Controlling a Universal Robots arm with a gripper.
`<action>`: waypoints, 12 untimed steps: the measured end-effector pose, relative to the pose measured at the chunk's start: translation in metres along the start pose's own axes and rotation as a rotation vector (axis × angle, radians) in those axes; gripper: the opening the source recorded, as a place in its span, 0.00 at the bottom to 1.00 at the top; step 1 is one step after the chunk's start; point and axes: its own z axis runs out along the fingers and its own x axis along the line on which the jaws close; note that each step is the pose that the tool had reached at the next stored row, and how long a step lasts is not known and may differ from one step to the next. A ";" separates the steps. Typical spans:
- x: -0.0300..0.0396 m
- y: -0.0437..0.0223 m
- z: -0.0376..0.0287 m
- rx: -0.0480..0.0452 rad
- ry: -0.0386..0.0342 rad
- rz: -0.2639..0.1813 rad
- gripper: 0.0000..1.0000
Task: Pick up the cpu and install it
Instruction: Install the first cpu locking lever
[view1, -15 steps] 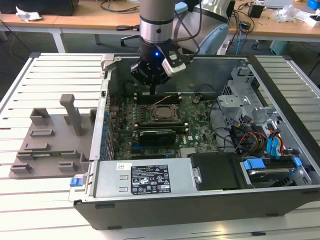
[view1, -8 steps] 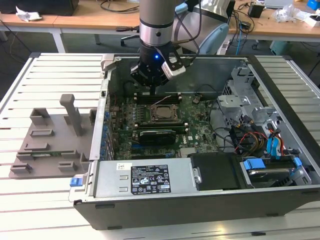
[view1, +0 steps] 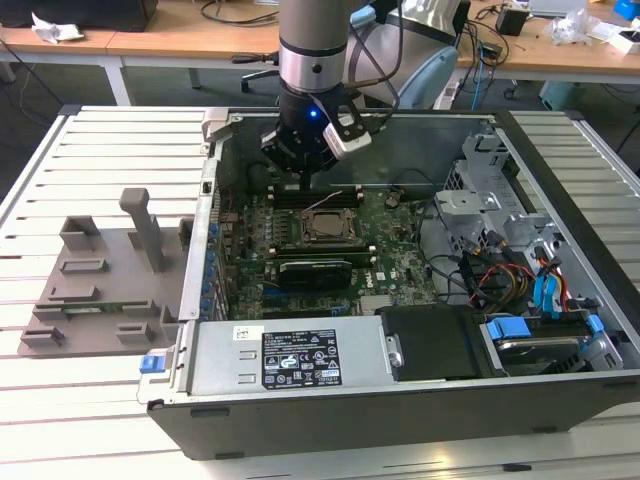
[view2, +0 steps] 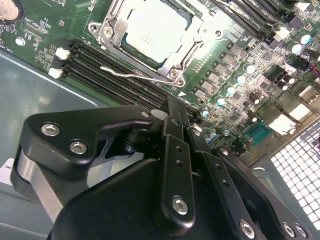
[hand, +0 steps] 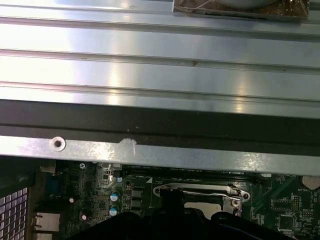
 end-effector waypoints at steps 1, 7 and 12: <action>0.0000 0.0000 0.0001 0.0000 0.0000 0.000 0.11; -0.0003 -0.0001 0.0041 -0.0004 0.0000 0.000 0.11; -0.0021 -0.0004 0.0111 -0.0011 0.0002 0.000 0.11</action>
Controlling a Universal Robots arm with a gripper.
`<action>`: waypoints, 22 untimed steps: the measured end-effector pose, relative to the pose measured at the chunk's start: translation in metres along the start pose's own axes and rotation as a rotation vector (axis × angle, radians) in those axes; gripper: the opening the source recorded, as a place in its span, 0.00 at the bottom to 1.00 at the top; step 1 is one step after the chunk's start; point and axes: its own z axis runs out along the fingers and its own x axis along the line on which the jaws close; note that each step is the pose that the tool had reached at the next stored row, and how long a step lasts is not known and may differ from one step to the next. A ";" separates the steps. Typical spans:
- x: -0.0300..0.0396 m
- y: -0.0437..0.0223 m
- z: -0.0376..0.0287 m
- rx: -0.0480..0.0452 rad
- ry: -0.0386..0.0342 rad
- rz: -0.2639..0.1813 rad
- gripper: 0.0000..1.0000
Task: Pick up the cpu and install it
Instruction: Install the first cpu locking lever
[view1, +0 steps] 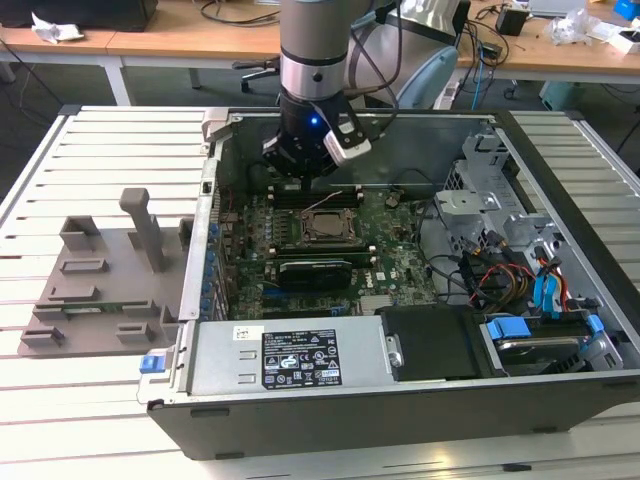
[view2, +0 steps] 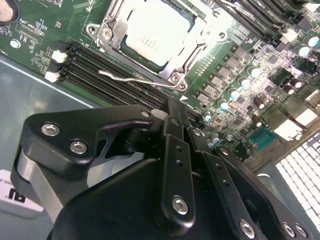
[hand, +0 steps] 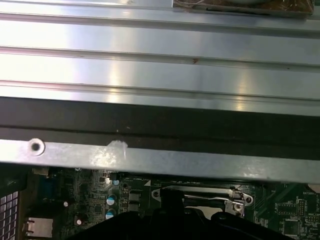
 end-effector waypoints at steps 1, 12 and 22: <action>-0.0004 0.0000 0.0013 0.0000 0.0000 0.000 0.11; -0.0050 0.0026 0.0143 -0.0001 0.0004 0.000 0.11; -0.0114 0.0052 0.0219 0.0000 0.0007 0.000 0.11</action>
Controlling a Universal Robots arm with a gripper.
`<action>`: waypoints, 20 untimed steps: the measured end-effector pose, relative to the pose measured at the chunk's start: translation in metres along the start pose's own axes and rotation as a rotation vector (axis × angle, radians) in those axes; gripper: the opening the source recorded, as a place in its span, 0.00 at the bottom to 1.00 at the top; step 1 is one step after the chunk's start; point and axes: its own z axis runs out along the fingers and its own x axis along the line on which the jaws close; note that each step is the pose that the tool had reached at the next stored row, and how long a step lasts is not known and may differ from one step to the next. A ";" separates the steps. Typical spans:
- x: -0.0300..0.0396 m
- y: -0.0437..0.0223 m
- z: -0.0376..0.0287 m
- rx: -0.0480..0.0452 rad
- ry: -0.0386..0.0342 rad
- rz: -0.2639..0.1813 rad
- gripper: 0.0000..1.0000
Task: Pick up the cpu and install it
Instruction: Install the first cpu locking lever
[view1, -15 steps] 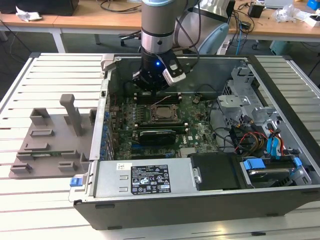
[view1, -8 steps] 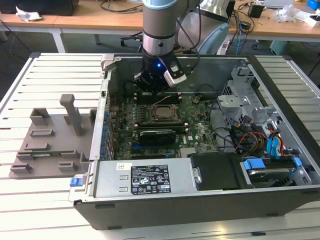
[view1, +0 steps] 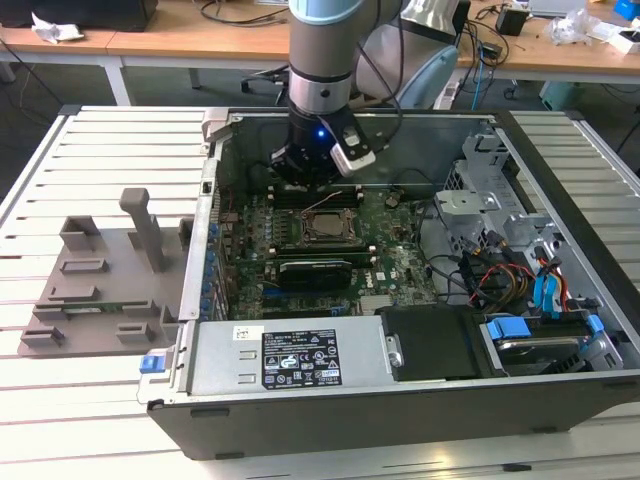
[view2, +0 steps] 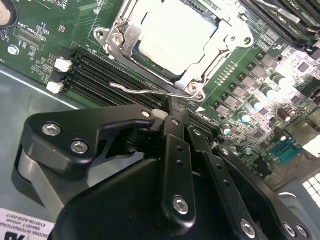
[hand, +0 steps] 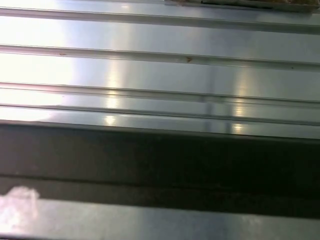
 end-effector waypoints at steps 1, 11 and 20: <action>-0.0006 -0.0001 0.0005 0.0000 0.0000 0.000 0.11; -0.0093 -0.0008 0.0042 0.0001 0.0003 0.000 0.11; -0.0193 -0.0015 0.0078 0.0000 0.0011 0.000 0.11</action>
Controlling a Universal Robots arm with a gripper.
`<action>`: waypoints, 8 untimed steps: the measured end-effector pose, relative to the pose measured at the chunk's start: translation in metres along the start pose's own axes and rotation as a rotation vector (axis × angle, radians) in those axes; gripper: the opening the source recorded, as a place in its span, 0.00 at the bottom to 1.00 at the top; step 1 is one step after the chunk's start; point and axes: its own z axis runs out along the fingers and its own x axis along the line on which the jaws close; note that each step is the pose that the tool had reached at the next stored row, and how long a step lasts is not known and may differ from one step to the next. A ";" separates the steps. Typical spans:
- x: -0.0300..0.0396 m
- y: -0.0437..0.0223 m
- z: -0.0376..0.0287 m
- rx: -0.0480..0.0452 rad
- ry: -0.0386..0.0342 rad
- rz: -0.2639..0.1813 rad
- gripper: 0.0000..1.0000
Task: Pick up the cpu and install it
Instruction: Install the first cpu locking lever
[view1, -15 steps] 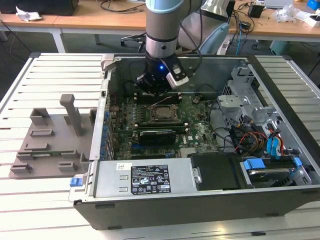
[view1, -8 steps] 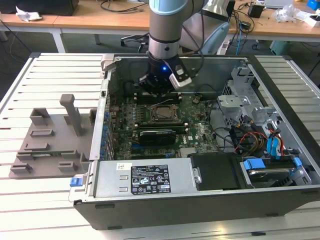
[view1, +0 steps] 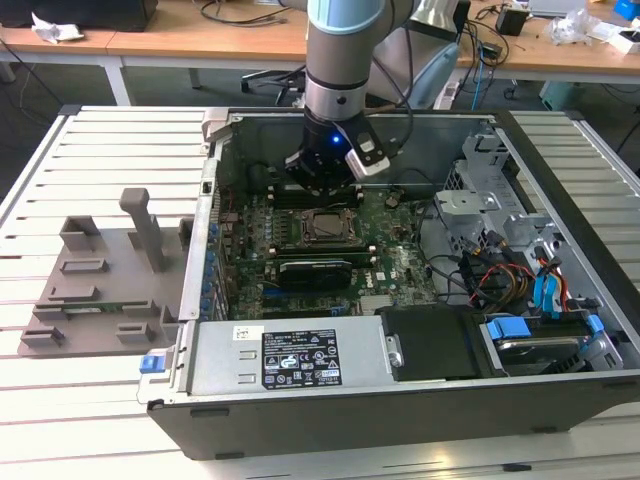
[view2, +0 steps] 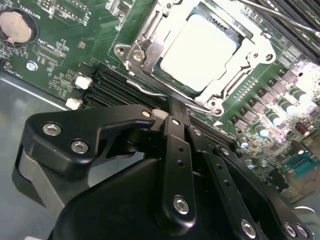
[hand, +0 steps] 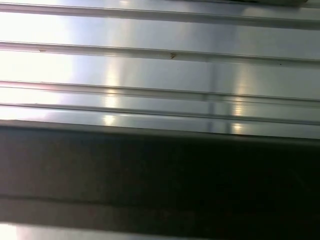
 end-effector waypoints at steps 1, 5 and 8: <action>-0.0011 -0.0001 0.0004 0.0000 0.0002 0.000 0.11; -0.0063 -0.0005 0.0022 0.0001 0.0008 0.000 0.11; -0.0092 -0.0007 0.0031 0.0000 0.0009 0.000 0.11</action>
